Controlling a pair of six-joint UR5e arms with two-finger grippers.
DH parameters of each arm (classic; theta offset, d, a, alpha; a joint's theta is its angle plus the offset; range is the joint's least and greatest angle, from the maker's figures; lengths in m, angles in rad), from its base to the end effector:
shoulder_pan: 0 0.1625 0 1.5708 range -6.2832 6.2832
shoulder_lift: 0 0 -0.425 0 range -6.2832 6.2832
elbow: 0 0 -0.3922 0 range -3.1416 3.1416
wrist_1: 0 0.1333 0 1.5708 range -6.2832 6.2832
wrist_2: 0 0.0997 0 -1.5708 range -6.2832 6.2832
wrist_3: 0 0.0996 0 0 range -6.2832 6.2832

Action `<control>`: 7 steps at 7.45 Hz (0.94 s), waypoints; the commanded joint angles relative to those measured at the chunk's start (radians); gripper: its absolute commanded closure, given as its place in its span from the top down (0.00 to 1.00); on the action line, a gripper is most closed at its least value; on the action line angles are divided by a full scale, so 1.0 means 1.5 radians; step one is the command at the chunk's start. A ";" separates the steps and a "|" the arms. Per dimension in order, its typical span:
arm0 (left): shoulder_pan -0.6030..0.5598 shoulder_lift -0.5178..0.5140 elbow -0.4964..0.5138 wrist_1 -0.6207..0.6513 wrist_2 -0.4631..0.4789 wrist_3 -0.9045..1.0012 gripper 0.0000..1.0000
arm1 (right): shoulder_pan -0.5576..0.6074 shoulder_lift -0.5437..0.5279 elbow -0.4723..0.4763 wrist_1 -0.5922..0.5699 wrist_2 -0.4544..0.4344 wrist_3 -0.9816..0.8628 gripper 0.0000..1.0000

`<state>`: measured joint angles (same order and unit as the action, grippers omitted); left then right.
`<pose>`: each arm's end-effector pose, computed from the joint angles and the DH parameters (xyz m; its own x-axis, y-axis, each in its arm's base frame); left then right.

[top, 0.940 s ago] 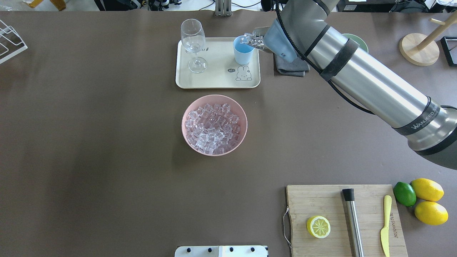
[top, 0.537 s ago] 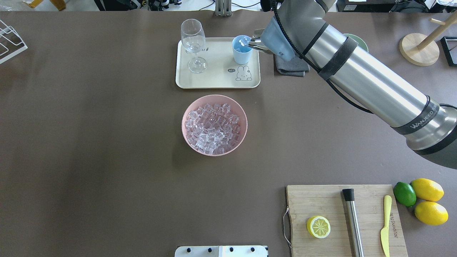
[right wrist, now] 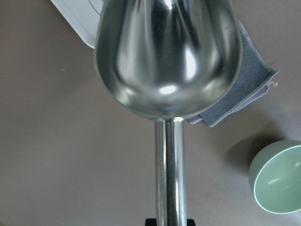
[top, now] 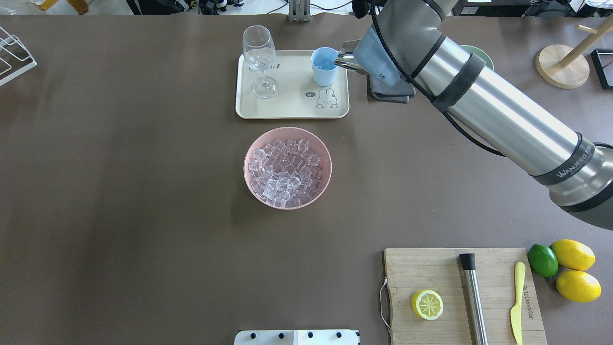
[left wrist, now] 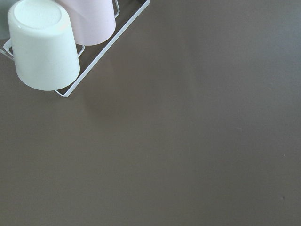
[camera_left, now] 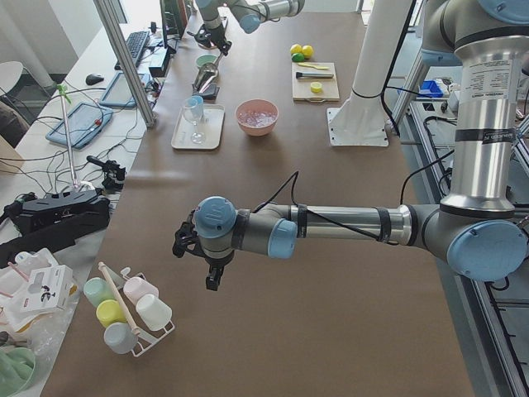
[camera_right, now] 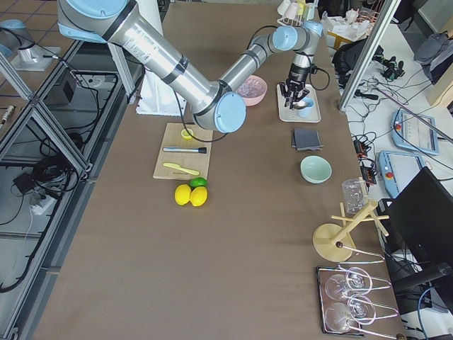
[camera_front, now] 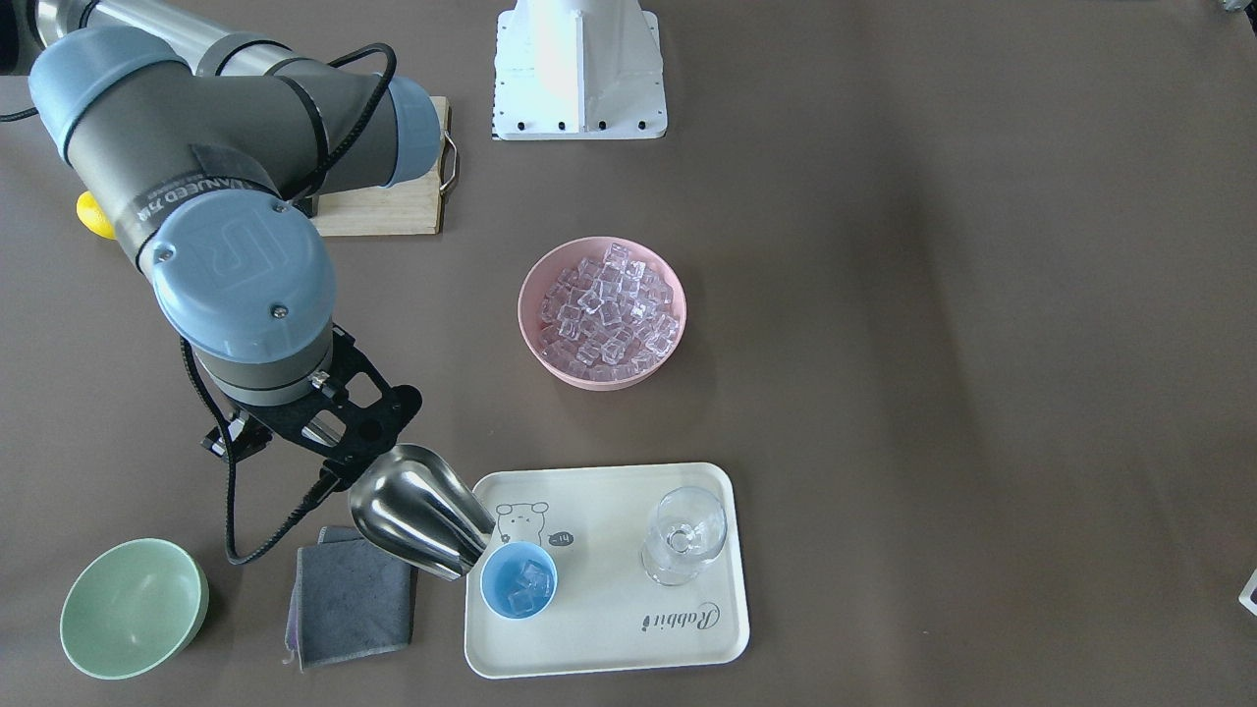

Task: Put ice in cup with scoop
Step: 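Carry the empty scoop back toward its spot with the right gripper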

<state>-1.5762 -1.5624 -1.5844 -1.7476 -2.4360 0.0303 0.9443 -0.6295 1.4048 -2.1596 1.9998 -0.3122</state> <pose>-0.0602 -0.4981 0.6309 0.6491 0.1640 -0.7428 -0.0144 0.9789 0.2036 -0.3585 -0.6520 0.2087 0.4811 -0.8114 0.3320 0.7607 0.5746 0.3020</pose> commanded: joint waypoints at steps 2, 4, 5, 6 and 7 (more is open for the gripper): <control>-0.010 0.007 0.000 0.006 -0.002 -0.012 0.99 | 0.051 -0.249 0.267 0.021 0.071 0.218 0.00; -0.015 -0.004 -0.009 0.075 -0.002 -0.011 0.99 | 0.134 -0.470 0.334 0.148 0.175 0.360 0.00; -0.013 -0.003 -0.010 0.076 -0.001 -0.011 0.99 | 0.164 -0.551 0.332 0.221 0.192 0.376 0.00; -0.013 -0.003 -0.011 0.077 -0.002 -0.011 0.99 | 0.171 -0.610 0.331 0.274 0.199 0.421 0.00; -0.013 -0.003 -0.010 0.076 -0.002 -0.011 0.99 | 0.183 -0.661 0.328 0.325 0.201 0.456 0.00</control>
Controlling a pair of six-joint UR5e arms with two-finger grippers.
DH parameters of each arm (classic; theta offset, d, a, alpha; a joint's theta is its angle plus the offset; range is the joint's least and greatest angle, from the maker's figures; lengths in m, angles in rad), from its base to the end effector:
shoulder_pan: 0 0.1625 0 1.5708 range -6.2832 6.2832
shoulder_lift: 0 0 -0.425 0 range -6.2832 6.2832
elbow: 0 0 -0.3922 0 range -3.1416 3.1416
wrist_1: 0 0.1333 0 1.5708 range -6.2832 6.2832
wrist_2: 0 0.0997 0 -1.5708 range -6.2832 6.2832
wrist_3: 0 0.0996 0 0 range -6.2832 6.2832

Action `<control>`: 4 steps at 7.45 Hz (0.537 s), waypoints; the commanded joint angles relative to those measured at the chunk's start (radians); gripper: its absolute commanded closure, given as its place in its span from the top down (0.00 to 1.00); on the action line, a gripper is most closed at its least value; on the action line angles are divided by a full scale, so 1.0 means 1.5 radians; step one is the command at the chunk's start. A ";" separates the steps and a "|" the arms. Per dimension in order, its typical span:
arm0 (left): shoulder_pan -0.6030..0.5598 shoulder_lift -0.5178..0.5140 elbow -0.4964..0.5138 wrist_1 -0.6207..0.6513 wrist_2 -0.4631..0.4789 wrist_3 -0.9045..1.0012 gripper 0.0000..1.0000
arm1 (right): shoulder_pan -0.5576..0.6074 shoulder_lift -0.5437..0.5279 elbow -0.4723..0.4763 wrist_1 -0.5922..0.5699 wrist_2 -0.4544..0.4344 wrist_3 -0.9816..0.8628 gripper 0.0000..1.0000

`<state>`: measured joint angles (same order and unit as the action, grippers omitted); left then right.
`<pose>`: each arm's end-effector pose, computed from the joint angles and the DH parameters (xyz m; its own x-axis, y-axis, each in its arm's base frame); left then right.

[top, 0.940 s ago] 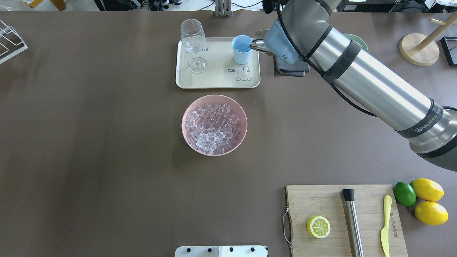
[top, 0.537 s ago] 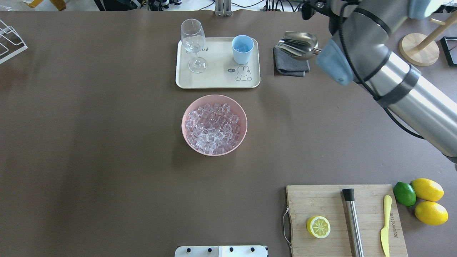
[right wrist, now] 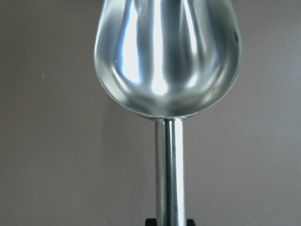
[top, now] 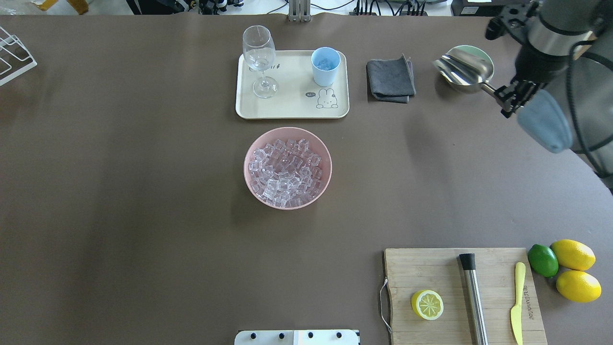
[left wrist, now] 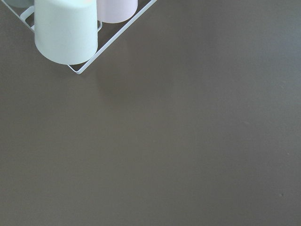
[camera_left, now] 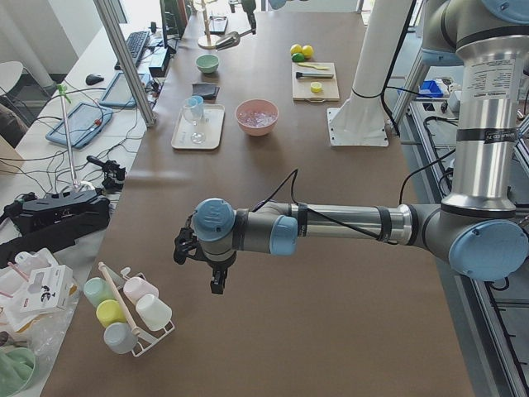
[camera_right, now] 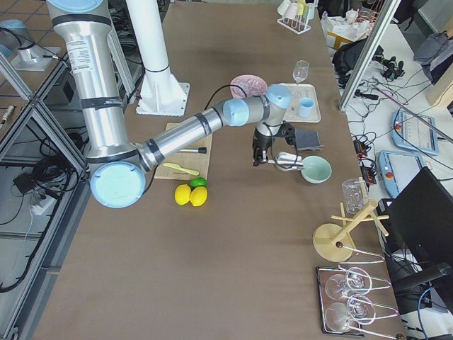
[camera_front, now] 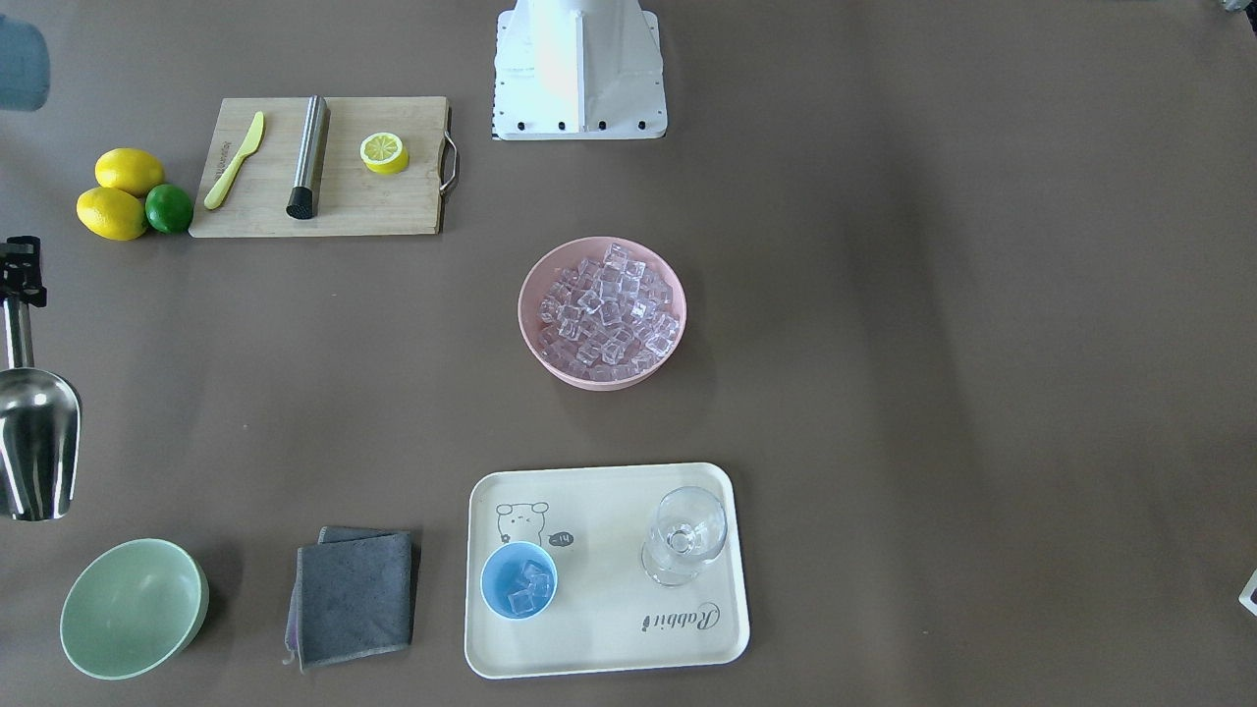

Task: Put ice in cup with scoop
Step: 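Carry the empty scoop back toward its spot with the right gripper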

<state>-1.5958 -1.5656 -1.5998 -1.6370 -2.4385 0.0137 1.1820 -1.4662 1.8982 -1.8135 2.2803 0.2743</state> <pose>-0.0697 -0.4934 0.6333 0.6484 0.0660 -0.7585 0.0160 0.9948 0.1003 -0.1310 -0.5003 0.4764 0.7319 -0.1399 0.6669 0.1808 0.9835 0.0078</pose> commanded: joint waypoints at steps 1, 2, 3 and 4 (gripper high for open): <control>0.000 0.001 0.000 0.002 0.000 0.000 0.99 | 0.033 -0.135 -0.022 0.144 0.022 0.088 0.00; -0.001 0.003 0.001 0.002 0.001 0.001 0.99 | 0.035 -0.156 -0.057 0.203 0.022 0.088 0.00; -0.001 0.005 0.001 0.001 0.001 0.002 0.99 | 0.036 -0.162 -0.089 0.246 0.023 0.088 0.00; 0.002 0.005 0.003 0.000 0.001 0.005 0.99 | 0.035 -0.172 -0.102 0.266 0.022 0.087 0.00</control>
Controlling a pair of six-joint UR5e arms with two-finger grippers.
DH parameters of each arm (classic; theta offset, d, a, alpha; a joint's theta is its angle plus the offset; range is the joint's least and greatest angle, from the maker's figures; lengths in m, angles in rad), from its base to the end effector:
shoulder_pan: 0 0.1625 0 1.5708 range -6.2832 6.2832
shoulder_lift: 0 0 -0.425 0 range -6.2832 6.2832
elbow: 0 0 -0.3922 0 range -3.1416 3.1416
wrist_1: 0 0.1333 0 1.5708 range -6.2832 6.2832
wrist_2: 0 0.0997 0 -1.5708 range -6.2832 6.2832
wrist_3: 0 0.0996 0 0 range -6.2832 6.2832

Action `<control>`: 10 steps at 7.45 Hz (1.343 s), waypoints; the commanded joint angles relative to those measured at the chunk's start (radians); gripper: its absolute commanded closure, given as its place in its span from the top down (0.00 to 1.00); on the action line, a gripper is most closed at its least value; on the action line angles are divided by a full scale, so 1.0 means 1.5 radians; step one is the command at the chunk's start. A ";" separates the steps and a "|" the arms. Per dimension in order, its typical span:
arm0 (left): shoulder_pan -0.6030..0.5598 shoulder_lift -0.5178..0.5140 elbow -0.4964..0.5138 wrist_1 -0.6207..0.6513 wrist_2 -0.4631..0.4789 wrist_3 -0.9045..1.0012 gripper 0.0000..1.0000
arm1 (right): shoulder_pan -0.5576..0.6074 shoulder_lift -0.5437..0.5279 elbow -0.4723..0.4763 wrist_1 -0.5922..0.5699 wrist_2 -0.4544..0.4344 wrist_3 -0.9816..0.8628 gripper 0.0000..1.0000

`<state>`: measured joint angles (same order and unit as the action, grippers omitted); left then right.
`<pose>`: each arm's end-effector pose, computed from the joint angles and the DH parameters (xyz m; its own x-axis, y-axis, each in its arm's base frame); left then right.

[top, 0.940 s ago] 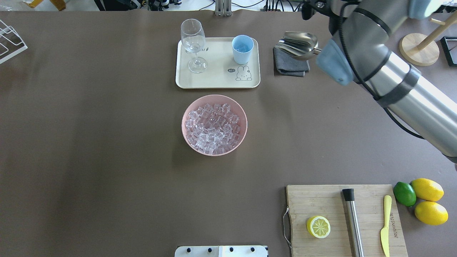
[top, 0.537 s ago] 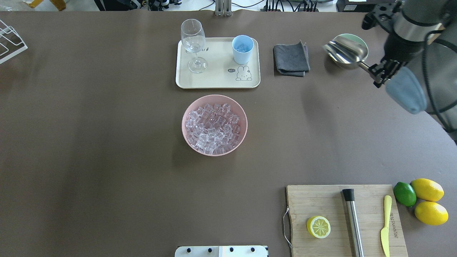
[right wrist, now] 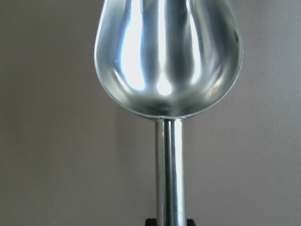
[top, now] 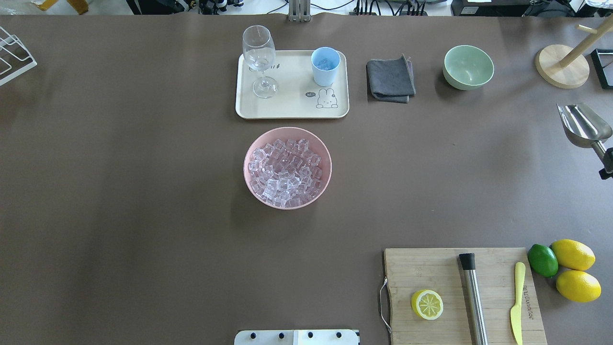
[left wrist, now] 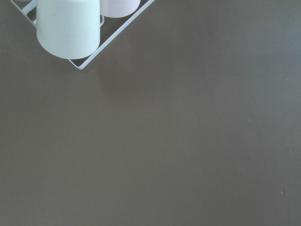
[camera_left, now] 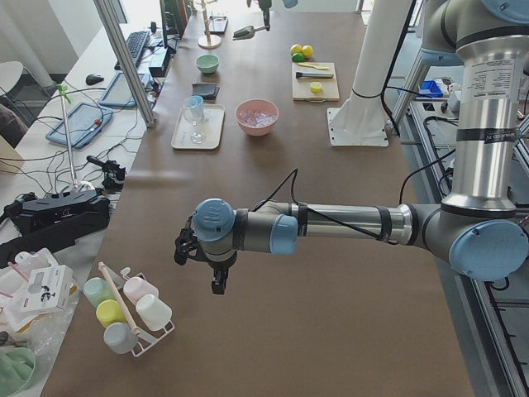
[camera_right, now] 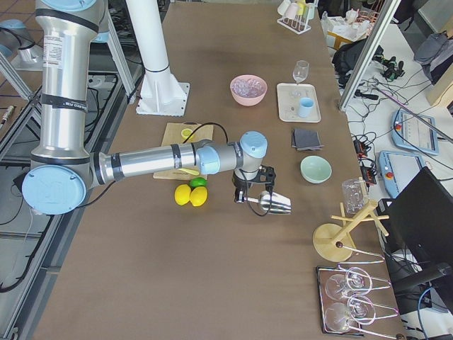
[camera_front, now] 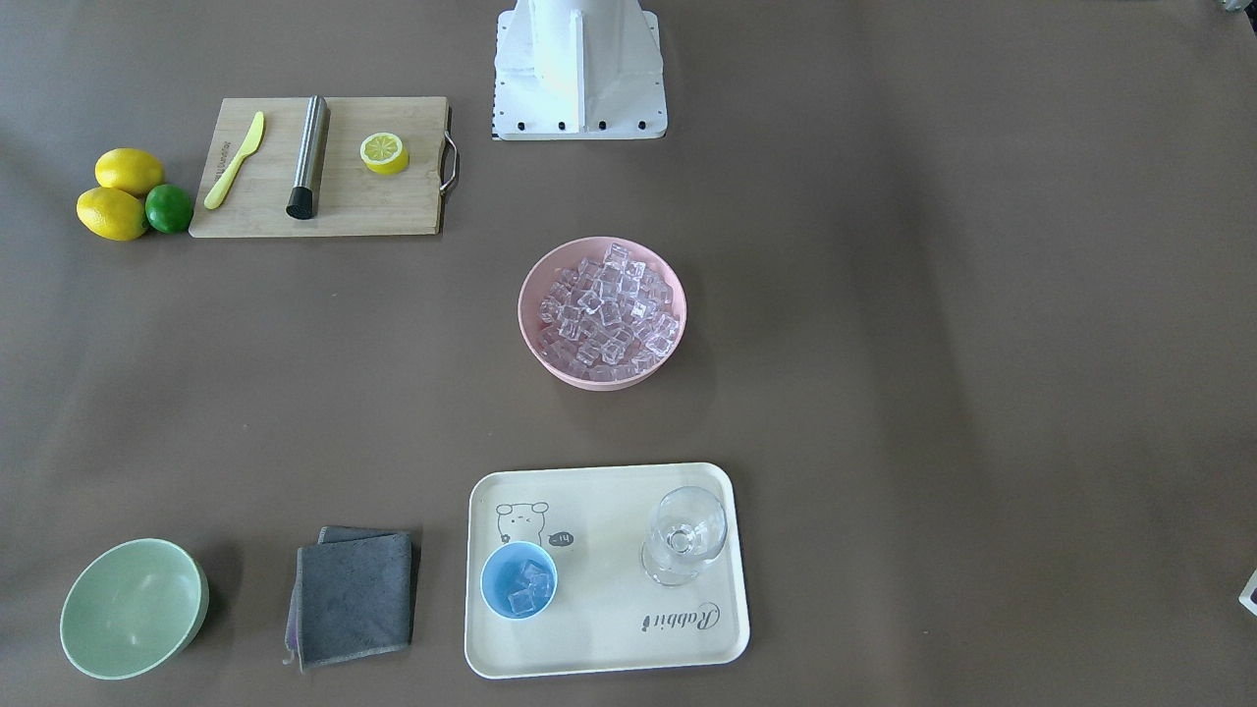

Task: Put ice in cup with scoop
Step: 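Carry the empty scoop back toward its spot with the right gripper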

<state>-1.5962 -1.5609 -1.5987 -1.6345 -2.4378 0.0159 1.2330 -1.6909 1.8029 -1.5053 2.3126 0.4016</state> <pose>-0.0699 -0.4909 0.6365 0.6488 0.0616 -0.7585 0.0150 0.9955 0.0937 -0.0868 -0.4464 0.5953 0.7314 0.0345 0.6811 0.0438 0.9943 -0.0974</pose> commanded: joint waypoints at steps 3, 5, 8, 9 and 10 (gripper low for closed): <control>0.004 0.001 0.004 -0.003 0.000 0.005 0.99 | 0.000 -0.027 -0.033 0.072 0.002 0.002 0.00; 0.004 0.001 0.003 -0.003 -0.001 0.005 0.99 | -0.005 -0.027 -0.046 0.071 0.002 -0.002 0.00; 0.005 0.001 0.003 -0.003 -0.001 0.005 0.99 | -0.012 -0.021 -0.063 0.072 0.004 -0.003 0.00; 0.005 0.001 0.003 -0.003 -0.001 0.005 0.99 | -0.013 -0.021 -0.064 0.072 0.004 -0.005 0.00; 0.005 0.001 0.003 -0.003 -0.001 0.005 0.99 | -0.014 -0.020 -0.066 0.072 0.005 -0.009 0.00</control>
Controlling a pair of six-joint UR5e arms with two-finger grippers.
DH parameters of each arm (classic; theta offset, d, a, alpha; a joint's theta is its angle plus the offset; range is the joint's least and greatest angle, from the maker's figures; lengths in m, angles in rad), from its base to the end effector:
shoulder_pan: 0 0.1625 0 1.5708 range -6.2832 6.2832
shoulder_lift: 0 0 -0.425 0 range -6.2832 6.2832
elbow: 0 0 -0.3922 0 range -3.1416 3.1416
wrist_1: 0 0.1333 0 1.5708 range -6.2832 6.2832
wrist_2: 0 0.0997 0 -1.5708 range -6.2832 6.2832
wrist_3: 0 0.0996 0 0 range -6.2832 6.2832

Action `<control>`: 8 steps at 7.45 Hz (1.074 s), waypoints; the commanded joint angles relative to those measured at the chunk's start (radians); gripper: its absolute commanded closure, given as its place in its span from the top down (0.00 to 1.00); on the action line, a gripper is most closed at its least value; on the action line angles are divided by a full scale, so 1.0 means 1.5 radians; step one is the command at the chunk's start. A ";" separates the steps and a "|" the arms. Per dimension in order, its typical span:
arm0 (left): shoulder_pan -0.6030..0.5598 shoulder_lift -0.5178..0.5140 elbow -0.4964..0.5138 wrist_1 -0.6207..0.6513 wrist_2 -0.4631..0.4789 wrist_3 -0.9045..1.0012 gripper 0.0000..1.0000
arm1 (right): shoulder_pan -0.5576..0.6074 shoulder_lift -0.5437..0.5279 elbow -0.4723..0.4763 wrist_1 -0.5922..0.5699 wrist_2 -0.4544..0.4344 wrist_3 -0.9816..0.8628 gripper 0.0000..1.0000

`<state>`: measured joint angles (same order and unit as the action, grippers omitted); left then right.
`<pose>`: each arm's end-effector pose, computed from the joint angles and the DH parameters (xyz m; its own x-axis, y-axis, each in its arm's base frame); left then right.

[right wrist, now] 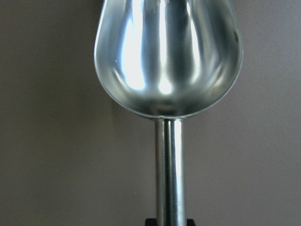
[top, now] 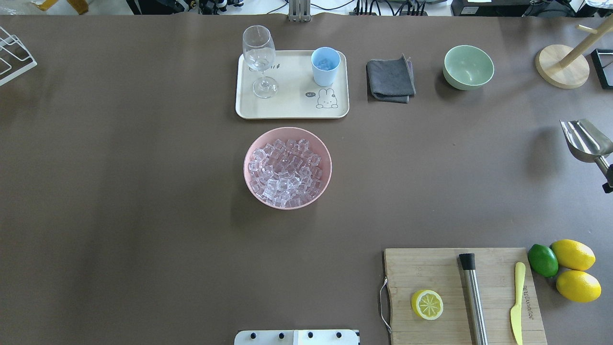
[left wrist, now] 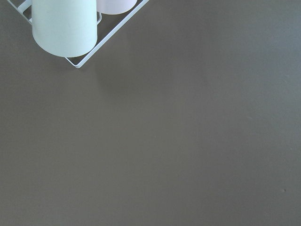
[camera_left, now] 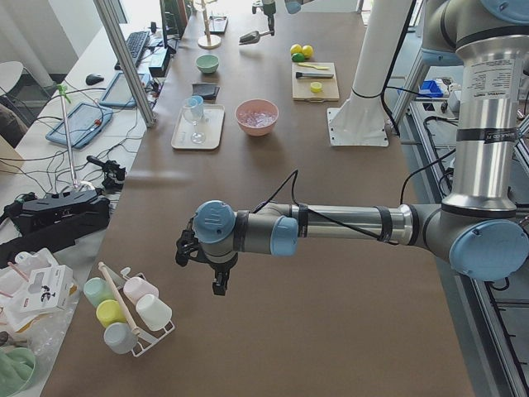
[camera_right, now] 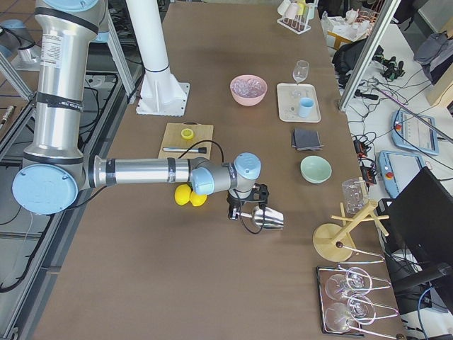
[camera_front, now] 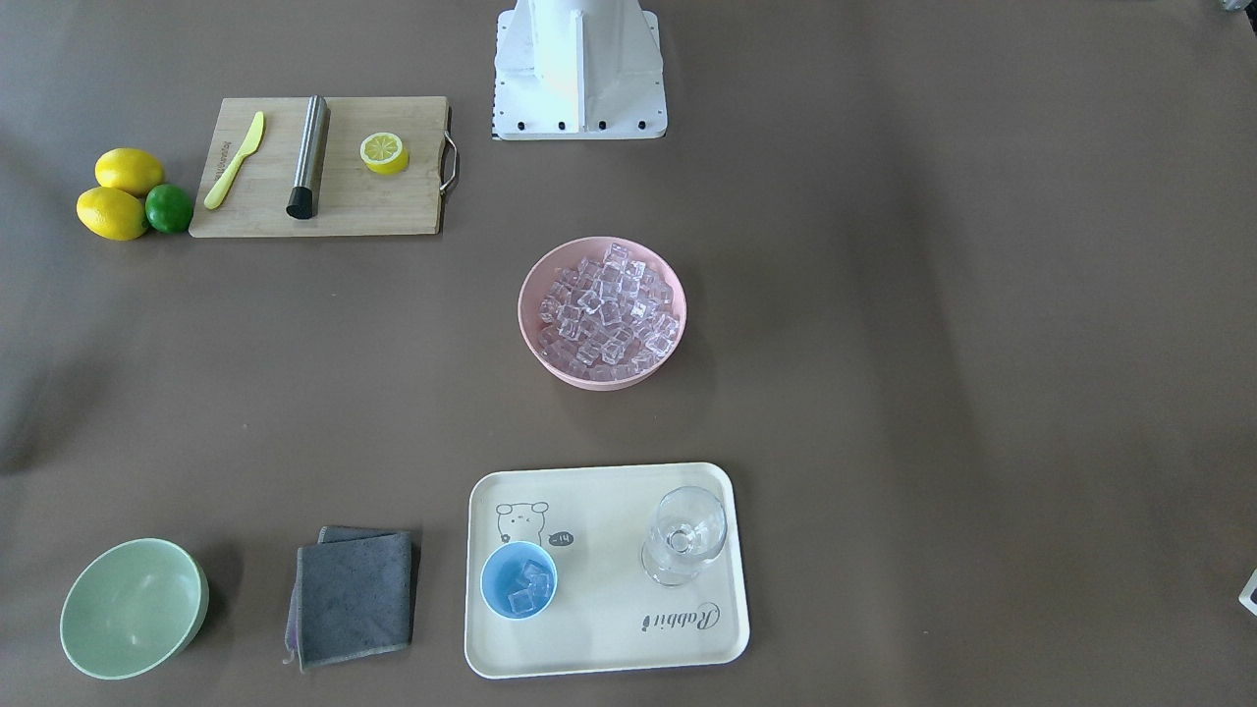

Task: Put ice in cup with scoop
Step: 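Lower the scoop onto the table and release it with the right gripper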

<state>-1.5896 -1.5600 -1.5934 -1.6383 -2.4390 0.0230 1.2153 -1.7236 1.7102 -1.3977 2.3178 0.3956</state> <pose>-0.0665 -0.4909 0.6391 0.6475 0.0712 -0.7587 0.0038 0.9953 0.0967 -0.0908 -0.4330 0.6441 0.7324 0.0275 0.6803 0.0665 0.9915 -0.1118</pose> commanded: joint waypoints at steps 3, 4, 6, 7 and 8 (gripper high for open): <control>0.001 -0.001 0.000 0.000 0.000 0.000 0.99 | -0.004 0.002 -0.011 0.000 0.007 -0.009 0.13; 0.001 -0.001 0.001 0.000 0.000 0.000 0.99 | -0.004 0.002 -0.013 0.000 0.008 -0.009 0.24; 0.001 -0.001 0.001 0.000 0.001 0.000 0.99 | -0.004 0.004 -0.014 0.000 0.013 -0.009 0.55; 0.001 -0.001 0.002 0.000 0.001 0.001 0.99 | -0.004 0.005 -0.014 0.000 0.013 -0.010 0.92; 0.001 -0.001 0.002 0.000 0.001 0.001 0.99 | -0.004 0.006 -0.006 0.002 0.025 -0.014 0.99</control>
<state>-1.5877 -1.5616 -1.5915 -1.6383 -2.4376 0.0240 1.2088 -1.7175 1.6900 -1.3973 2.3376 0.3808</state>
